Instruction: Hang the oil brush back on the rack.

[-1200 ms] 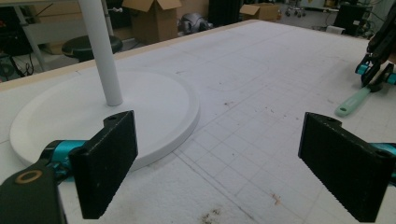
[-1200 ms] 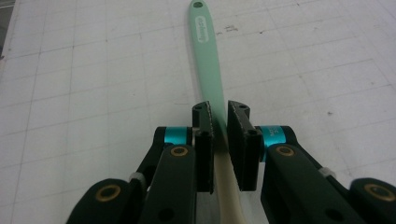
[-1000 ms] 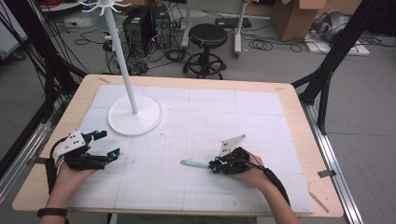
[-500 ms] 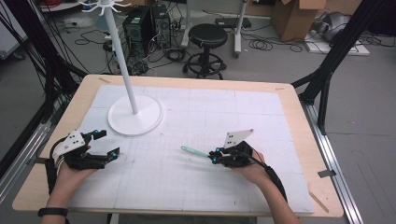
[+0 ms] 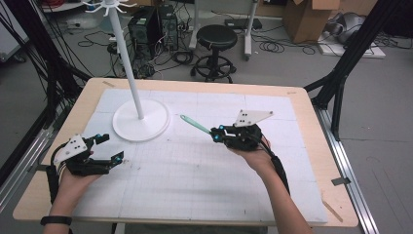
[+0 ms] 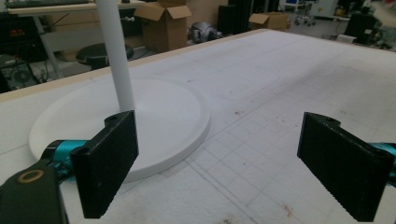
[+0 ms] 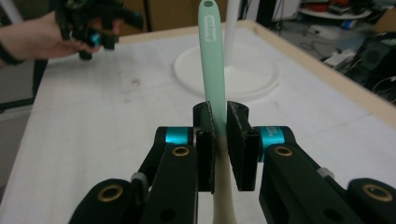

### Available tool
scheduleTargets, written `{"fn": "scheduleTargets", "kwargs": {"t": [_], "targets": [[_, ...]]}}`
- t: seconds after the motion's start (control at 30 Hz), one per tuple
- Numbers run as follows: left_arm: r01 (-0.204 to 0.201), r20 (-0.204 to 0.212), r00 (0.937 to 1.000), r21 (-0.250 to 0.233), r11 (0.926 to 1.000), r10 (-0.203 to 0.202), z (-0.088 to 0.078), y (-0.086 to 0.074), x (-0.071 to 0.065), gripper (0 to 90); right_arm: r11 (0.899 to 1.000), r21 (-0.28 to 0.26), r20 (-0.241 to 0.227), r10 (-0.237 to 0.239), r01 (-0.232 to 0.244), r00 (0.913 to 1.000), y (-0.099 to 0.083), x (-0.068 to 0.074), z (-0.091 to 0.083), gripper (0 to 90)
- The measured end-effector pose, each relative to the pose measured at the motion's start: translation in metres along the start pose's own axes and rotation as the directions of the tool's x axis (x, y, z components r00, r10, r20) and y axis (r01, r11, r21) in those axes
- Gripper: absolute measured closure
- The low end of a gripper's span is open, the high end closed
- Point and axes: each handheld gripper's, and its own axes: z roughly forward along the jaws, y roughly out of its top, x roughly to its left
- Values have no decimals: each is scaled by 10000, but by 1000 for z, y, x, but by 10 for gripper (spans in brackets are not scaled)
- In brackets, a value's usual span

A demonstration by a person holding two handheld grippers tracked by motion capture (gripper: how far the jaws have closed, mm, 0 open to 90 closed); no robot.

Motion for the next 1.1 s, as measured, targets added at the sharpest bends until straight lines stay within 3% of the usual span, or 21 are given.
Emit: {"fn": "scheduleTargets", "kwargs": {"t": [0.27, 0.47, 0.8, 1.1], "targets": [[20, 83, 10000, -154, 9999, -19, 0, 2, -1, 130, 9945, -1048, 405, 16, 26, 9992, 43, -4, 7, 824], [-44, 197, 9998, -103, 9999, 46, 3, 3, -3, 131, 9802, -1981, 664, 215, -80, 9976, 72, -9, 11, 824], [19, 251, 9997, -296, 9996, -11, 3, 3, -1, 131, 9604, -2768, 1075, -5, 304, 9942, 127, -9, 29, 824], [86, 363, 9993, -425, 9991, -70, 1, 4, -1, 132, 9383, -3457, 1107, 303, 99, 9934, 159, -15, 39, 824]]}}
